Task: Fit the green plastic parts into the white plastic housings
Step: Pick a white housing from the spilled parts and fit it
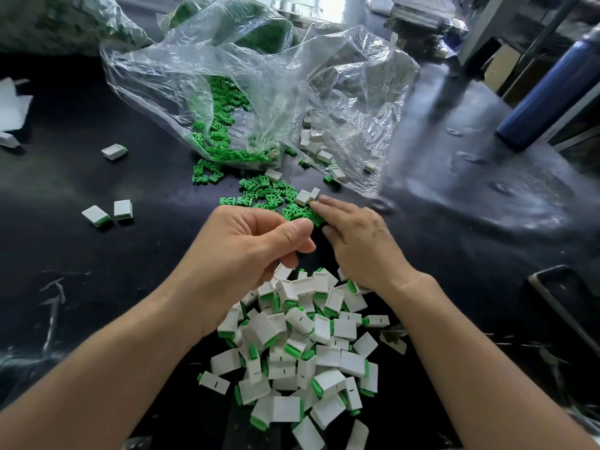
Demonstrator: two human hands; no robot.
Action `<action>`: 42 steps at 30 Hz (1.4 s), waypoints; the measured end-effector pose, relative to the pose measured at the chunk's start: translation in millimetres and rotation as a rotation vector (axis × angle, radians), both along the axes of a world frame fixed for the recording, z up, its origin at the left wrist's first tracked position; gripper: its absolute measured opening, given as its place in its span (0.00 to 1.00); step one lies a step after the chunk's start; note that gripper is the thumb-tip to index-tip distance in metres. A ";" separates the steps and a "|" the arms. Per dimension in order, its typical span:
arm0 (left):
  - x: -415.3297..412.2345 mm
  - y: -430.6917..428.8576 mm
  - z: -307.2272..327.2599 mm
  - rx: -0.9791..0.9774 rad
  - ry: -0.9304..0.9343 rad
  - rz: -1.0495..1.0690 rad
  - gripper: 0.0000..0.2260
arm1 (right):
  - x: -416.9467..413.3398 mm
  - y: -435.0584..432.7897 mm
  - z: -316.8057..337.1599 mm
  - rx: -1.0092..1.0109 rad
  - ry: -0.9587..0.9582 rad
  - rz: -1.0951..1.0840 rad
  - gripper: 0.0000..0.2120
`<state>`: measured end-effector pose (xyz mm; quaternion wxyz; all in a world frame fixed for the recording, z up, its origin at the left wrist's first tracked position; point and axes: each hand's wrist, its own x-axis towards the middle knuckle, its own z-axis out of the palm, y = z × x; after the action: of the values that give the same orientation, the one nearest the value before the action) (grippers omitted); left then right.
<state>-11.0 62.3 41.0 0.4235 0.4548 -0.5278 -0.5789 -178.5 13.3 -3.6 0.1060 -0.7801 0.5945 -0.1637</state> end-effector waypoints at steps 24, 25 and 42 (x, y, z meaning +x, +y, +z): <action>0.7 -0.6 -0.1 -0.008 -0.023 -0.001 0.17 | -34.7 7.3 18.5 0.143 -0.240 -0.198 0.10; 0.6 -0.6 -0.2 -0.008 -0.025 -0.001 0.17 | -30.8 7.5 17.3 0.149 -0.176 -0.184 0.09; -0.9 -0.6 -2.3 0.002 -0.043 -0.002 0.16 | -18.1 11.6 17.6 0.074 -0.025 -0.090 0.14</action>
<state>-11.9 61.8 38.7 0.4109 0.4671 -0.5366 -0.5701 -196.6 24.9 14.0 0.1348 -0.7460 0.6333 -0.1558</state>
